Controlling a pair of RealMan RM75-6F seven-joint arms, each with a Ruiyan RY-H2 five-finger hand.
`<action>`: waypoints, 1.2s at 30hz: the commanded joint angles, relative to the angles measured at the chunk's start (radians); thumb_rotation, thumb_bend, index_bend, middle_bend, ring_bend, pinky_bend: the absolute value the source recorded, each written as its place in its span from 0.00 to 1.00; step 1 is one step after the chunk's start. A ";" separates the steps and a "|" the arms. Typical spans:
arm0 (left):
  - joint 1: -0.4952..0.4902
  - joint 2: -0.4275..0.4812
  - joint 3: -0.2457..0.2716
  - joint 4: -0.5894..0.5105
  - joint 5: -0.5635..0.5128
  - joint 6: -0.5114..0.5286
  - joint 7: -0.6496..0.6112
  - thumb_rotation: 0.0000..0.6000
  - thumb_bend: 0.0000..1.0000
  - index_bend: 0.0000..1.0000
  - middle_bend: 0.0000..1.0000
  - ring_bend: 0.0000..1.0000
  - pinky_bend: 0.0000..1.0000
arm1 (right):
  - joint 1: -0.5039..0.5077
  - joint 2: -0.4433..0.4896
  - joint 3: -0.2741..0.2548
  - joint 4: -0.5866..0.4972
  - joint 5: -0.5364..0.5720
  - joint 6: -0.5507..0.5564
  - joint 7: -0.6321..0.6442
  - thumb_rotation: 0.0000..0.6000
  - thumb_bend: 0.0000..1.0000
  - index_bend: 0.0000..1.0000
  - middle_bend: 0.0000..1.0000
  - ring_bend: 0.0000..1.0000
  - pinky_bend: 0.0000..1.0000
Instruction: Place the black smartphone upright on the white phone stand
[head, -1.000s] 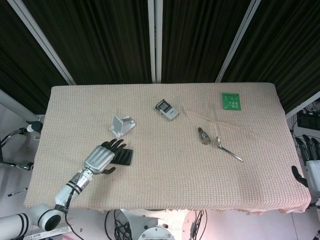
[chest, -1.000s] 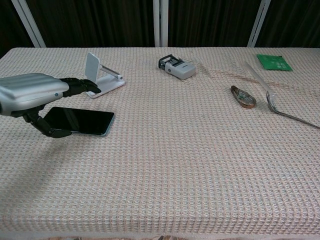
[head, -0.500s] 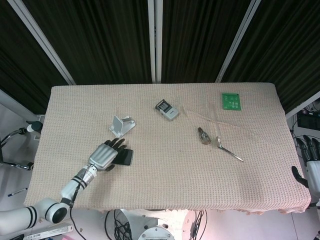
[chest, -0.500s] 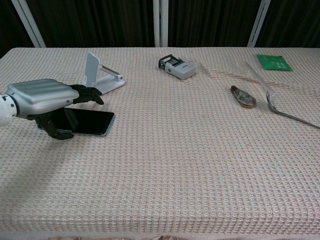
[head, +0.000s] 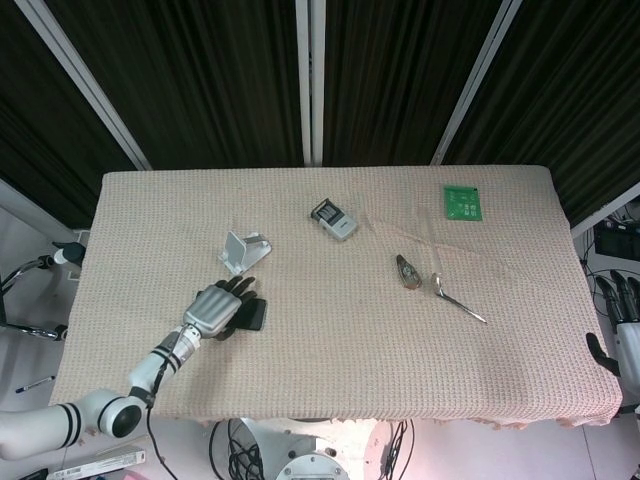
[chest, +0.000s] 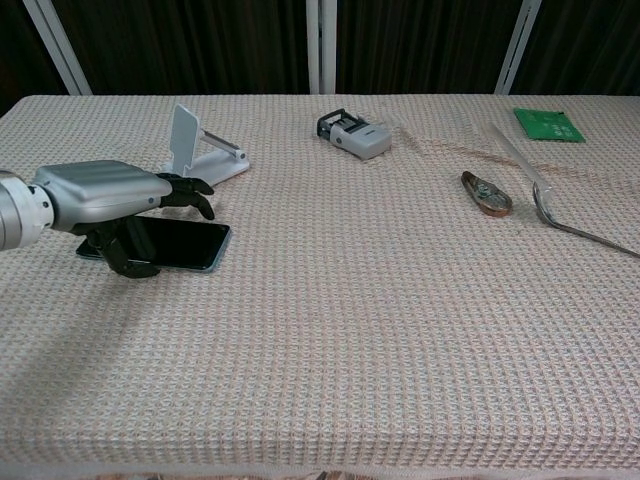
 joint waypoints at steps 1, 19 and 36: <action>-0.011 0.004 0.005 -0.001 -0.019 -0.009 0.014 1.00 0.26 0.18 0.01 0.02 0.21 | 0.001 -0.001 0.000 0.000 -0.001 -0.002 0.000 1.00 0.27 0.00 0.00 0.00 0.00; -0.044 -0.002 0.029 -0.018 -0.095 0.027 0.070 1.00 0.27 0.48 0.02 0.02 0.21 | 0.003 -0.007 -0.002 0.011 0.002 -0.014 0.006 1.00 0.27 0.00 0.00 0.00 0.00; -0.005 0.002 0.045 -0.033 0.010 0.135 -0.026 1.00 0.31 0.57 0.54 0.15 0.21 | 0.004 -0.016 -0.005 0.019 0.001 -0.019 0.006 1.00 0.27 0.00 0.00 0.00 0.00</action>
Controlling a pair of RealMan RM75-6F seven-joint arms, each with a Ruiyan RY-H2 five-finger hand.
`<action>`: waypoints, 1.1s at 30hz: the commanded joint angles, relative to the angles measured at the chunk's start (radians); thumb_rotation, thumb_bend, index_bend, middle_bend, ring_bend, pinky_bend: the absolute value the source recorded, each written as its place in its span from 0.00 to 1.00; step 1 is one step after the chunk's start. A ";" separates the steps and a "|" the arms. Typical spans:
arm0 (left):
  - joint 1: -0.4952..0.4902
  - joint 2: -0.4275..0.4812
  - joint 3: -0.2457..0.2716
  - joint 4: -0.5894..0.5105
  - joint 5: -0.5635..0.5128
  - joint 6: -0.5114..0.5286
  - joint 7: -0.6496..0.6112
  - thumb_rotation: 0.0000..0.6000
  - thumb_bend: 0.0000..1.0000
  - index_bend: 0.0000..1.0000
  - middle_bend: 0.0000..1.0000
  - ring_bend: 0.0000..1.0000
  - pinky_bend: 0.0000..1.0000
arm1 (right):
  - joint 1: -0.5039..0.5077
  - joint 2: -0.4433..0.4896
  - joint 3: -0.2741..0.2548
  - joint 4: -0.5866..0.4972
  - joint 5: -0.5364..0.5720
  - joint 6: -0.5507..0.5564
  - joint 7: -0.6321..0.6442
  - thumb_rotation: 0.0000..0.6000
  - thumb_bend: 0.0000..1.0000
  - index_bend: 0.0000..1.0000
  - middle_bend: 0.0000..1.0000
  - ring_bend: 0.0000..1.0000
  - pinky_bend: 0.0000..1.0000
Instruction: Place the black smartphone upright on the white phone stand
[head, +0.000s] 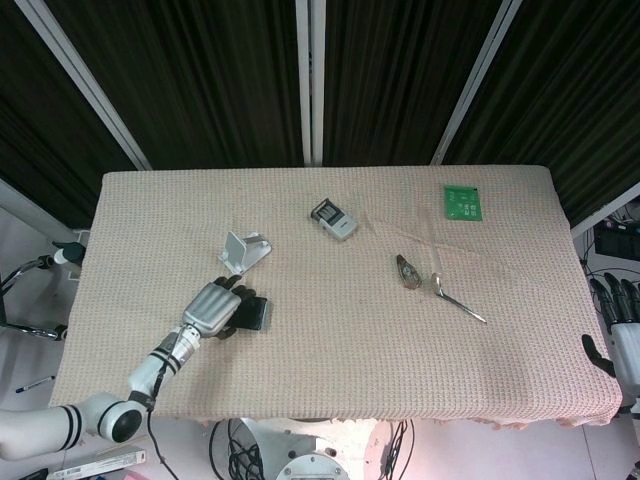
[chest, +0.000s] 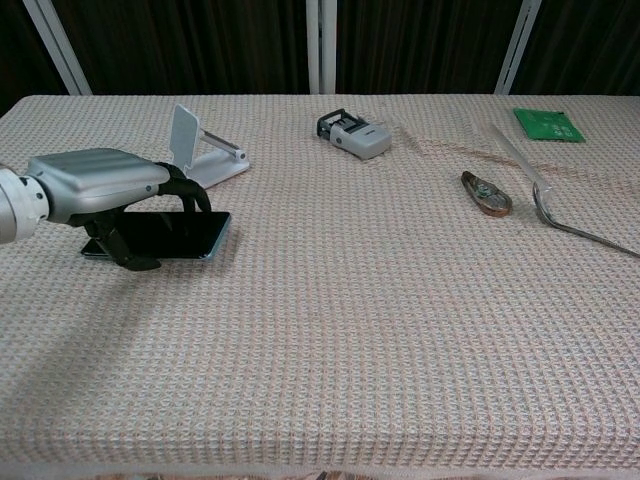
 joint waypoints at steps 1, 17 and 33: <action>0.015 -0.003 0.001 0.002 0.032 0.035 -0.028 1.00 0.31 0.58 0.56 0.17 0.22 | 0.000 0.001 0.000 -0.001 0.000 0.001 -0.001 1.00 0.27 0.00 0.00 0.00 0.00; 0.161 0.008 -0.069 0.029 0.113 0.283 -0.391 1.00 0.33 0.59 0.68 0.27 0.22 | 0.003 -0.002 -0.001 -0.003 -0.005 -0.002 -0.002 1.00 0.27 0.00 0.00 0.00 0.00; 0.160 -0.052 -0.274 -0.097 -0.147 0.344 -0.380 1.00 0.33 0.59 0.68 0.28 0.22 | 0.002 0.011 0.012 -0.035 -0.014 0.025 -0.006 1.00 0.27 0.00 0.00 0.00 0.00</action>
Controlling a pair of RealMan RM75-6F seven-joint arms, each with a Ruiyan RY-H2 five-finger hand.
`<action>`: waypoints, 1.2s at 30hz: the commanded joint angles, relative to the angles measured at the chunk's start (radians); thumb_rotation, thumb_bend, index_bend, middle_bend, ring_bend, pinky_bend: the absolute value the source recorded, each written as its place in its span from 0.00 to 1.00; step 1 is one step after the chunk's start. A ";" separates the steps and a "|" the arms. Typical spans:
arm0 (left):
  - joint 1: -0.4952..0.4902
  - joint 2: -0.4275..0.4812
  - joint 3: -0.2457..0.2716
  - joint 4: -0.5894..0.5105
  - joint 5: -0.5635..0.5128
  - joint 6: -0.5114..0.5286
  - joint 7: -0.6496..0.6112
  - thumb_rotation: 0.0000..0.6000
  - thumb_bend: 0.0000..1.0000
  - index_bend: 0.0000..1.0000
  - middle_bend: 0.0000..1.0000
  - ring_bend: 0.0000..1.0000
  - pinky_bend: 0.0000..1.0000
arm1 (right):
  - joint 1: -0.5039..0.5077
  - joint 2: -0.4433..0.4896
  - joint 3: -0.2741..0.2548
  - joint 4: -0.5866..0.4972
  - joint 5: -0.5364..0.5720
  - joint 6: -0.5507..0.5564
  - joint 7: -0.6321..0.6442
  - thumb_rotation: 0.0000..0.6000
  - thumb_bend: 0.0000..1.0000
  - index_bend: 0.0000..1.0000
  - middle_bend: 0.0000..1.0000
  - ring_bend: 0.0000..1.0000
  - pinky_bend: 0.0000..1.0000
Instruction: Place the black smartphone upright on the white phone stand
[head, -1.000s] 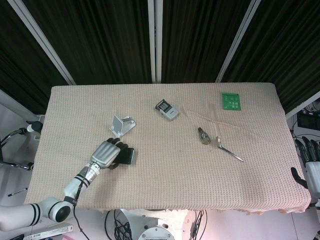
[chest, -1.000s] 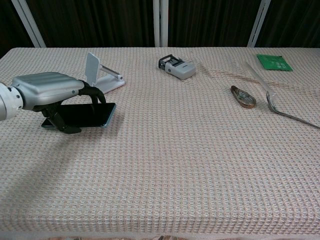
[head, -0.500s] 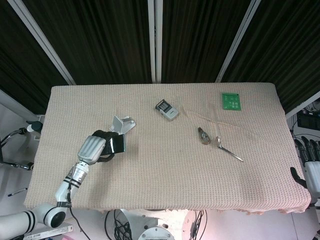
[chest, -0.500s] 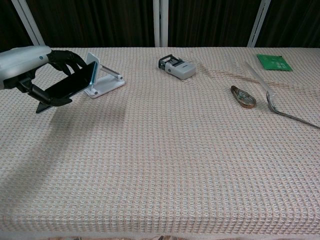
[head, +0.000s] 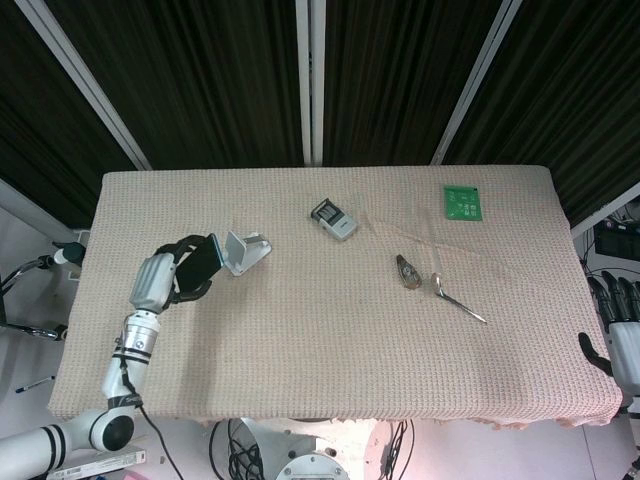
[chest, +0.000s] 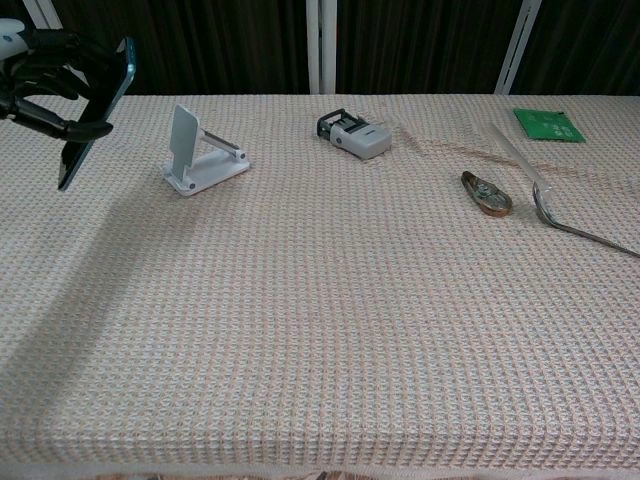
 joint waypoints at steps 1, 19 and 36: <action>-0.034 -0.066 -0.086 -0.029 -0.103 0.035 0.078 1.00 0.33 0.59 0.68 0.28 0.22 | 0.000 0.009 0.004 -0.013 -0.006 0.010 -0.005 1.00 0.27 0.00 0.00 0.00 0.00; -0.147 -0.334 -0.261 0.189 -0.260 0.053 -0.003 1.00 0.33 0.57 0.68 0.28 0.22 | -0.015 0.031 -0.001 -0.028 -0.008 0.024 0.005 1.00 0.27 0.00 0.00 0.00 0.00; -0.174 -0.510 -0.224 0.539 -0.056 0.061 -0.327 1.00 0.33 0.55 0.67 0.28 0.21 | -0.017 0.031 0.000 -0.021 0.005 0.015 0.008 1.00 0.27 0.00 0.00 0.00 0.00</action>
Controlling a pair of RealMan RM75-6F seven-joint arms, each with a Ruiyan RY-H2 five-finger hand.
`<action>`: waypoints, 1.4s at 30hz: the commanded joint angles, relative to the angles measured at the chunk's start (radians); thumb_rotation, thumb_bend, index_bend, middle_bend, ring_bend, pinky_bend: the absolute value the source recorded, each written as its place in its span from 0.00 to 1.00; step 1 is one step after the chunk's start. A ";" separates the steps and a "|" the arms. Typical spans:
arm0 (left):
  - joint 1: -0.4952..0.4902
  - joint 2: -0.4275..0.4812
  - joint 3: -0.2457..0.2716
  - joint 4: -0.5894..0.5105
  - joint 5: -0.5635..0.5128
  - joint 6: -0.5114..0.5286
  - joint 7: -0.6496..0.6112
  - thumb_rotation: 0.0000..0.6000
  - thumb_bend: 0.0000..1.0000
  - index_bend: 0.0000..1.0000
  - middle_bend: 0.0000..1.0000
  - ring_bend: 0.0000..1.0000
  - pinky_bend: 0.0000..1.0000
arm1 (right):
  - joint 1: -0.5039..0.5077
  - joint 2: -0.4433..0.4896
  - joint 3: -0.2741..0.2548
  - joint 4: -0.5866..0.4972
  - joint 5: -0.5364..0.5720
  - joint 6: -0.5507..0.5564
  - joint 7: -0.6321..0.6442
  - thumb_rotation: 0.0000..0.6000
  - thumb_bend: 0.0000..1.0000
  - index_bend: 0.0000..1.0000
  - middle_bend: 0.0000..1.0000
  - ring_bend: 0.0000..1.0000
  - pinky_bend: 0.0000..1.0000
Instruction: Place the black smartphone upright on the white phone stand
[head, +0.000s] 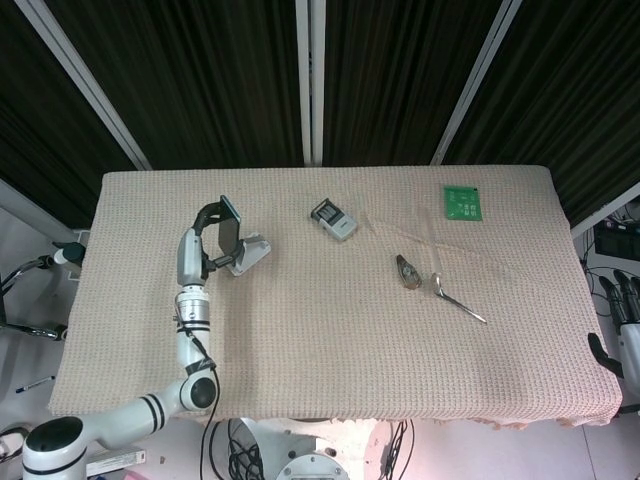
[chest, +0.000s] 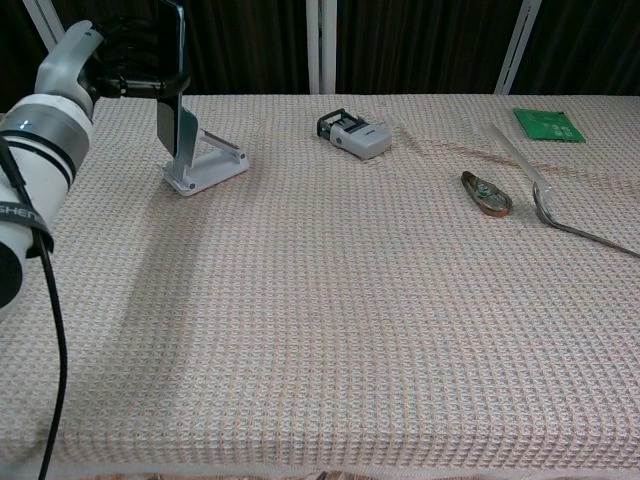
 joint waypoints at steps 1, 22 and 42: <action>-0.011 -0.043 0.019 0.073 0.041 -0.005 -0.049 1.00 0.33 0.55 0.67 0.28 0.21 | -0.001 0.000 0.000 0.003 0.002 -0.001 0.003 1.00 0.27 0.00 0.00 0.00 0.00; -0.046 -0.184 0.030 0.357 0.135 0.005 -0.233 1.00 0.33 0.52 0.67 0.28 0.21 | -0.013 0.006 0.002 0.011 0.022 -0.004 0.022 1.00 0.27 0.00 0.00 0.00 0.00; -0.054 -0.238 0.027 0.528 0.164 -0.005 -0.388 1.00 0.33 0.50 0.64 0.28 0.21 | -0.012 0.009 0.001 -0.009 0.025 -0.013 -0.003 1.00 0.27 0.00 0.00 0.00 0.00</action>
